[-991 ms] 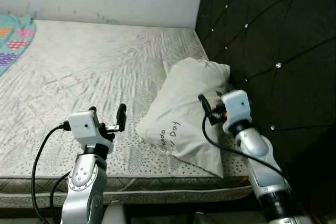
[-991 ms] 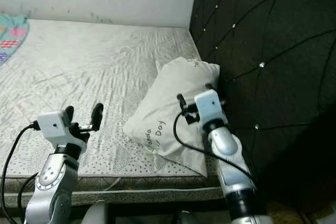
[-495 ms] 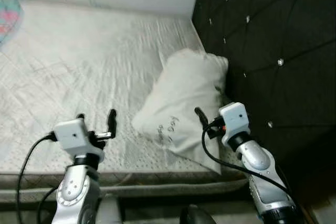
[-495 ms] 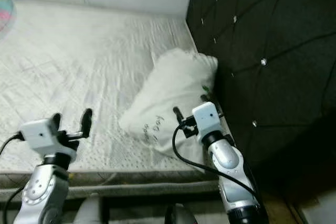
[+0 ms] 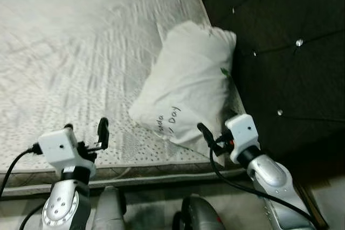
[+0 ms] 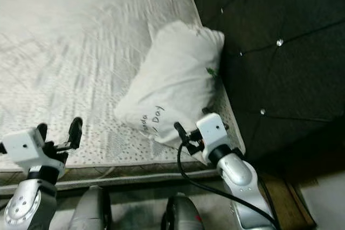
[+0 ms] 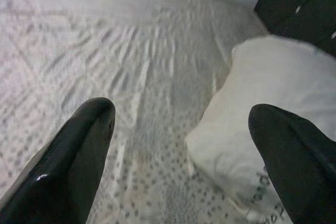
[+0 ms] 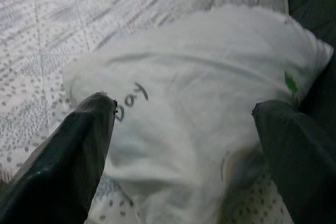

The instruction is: Clean up the room

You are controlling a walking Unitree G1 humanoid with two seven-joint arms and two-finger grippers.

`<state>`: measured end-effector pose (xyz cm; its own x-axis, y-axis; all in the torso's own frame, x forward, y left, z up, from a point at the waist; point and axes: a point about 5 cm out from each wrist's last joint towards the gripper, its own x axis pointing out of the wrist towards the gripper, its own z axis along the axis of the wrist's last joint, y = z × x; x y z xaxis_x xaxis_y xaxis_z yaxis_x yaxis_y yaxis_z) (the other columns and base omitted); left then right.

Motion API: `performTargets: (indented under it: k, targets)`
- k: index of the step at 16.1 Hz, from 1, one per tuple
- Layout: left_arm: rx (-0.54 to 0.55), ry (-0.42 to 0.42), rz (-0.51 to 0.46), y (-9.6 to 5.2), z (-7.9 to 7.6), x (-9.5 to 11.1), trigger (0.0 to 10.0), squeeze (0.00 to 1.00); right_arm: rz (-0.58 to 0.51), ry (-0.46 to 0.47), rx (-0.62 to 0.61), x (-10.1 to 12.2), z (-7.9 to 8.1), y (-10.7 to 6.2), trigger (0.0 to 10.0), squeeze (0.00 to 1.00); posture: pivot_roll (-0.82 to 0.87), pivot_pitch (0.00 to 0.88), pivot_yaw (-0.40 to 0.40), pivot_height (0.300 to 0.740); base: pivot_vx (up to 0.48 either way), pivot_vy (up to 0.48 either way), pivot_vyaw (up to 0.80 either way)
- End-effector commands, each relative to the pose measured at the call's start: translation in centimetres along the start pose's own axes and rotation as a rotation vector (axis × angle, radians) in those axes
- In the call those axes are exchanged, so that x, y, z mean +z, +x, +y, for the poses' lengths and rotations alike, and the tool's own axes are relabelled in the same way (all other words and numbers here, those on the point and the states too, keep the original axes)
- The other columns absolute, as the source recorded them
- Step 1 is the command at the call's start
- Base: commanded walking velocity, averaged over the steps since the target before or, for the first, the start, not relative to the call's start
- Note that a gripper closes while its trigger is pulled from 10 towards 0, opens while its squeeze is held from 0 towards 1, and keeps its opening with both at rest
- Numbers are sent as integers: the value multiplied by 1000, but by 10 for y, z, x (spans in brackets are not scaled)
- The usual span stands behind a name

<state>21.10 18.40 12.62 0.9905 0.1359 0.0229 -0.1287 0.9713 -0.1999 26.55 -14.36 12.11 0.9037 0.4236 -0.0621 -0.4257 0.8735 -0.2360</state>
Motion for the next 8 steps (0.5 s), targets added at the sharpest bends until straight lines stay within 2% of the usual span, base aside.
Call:
performTargets:
  k: [1,4,8]
  targets:
    - [12,-7,13,-5,-1,0,10000,0,8,1,10,2,-2,-6,10000,0,-50,297,-158,671,0,0,0]
    - [1,-16,35,-7,-5,1,10000,0,32,11,27,4,-1,-11,10000,0,-45,313,-153,631,0,0,0]
    - [28,11,26,-5,5,5,10000,0,39,17,53,6,1,-11,10000,0,-47,314,-159,581,0,0,0]
